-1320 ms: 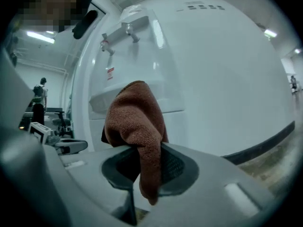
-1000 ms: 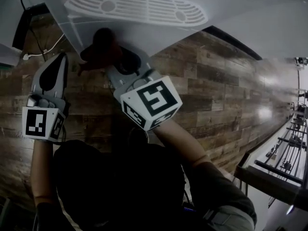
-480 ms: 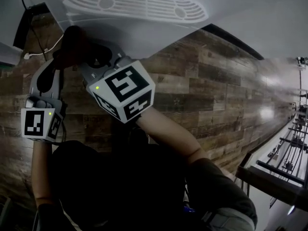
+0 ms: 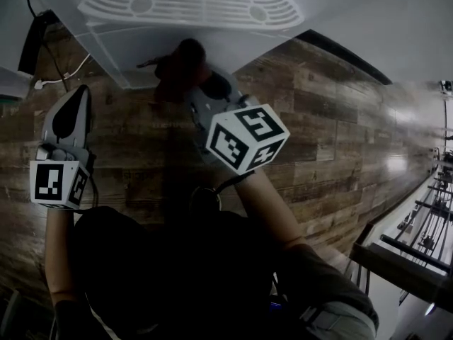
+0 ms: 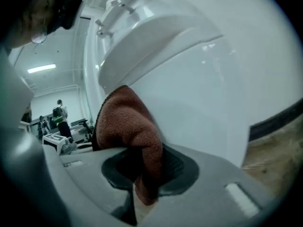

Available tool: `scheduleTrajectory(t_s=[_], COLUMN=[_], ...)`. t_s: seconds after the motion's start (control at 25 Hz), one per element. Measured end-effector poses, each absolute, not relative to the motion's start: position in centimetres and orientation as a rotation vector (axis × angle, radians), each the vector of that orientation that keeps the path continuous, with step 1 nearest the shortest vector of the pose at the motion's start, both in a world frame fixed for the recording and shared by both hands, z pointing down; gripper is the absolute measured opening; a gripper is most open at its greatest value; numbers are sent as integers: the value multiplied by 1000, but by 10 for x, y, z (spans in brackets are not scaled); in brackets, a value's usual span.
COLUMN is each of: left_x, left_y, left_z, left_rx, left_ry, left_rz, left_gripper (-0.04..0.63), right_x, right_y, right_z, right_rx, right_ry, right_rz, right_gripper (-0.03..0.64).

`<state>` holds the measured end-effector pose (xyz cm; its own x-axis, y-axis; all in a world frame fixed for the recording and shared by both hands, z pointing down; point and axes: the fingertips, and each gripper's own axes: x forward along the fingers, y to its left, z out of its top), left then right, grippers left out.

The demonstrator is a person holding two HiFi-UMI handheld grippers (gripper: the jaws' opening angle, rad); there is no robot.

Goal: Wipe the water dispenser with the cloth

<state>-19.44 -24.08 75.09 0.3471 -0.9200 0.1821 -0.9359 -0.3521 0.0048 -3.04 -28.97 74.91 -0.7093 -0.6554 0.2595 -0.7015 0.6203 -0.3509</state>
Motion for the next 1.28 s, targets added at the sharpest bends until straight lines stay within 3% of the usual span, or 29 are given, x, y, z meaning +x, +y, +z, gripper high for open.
scheduleTrajectory(t_s=[0.24, 0.36, 0.88, 1.08, 1.28], left_x=[-191, -184, -175, -179, -168], left_y=[-242, -241, -229, -227, -228], left_z=[758, 769, 810, 824, 830], left_rx=[2484, 2504, 2483, 2447, 2473], left_ry=[-1700, -1675, -1600, -1596, -1547], left_rz=[258, 242, 396, 346, 344], left_gripper=[18, 18, 18, 18, 18], right_x=[84, 104, -119, -130, -58], right_y=[-301, -295, -235, -254, -280], right_z=[787, 802, 882, 906, 920], right_rx=[1560, 1627, 759, 820, 1072], right_ry=[-2462, -2385, -2533, -2530, -2443], right_rz=[703, 709, 666, 691, 797], right_gripper=[64, 64, 65, 64, 64])
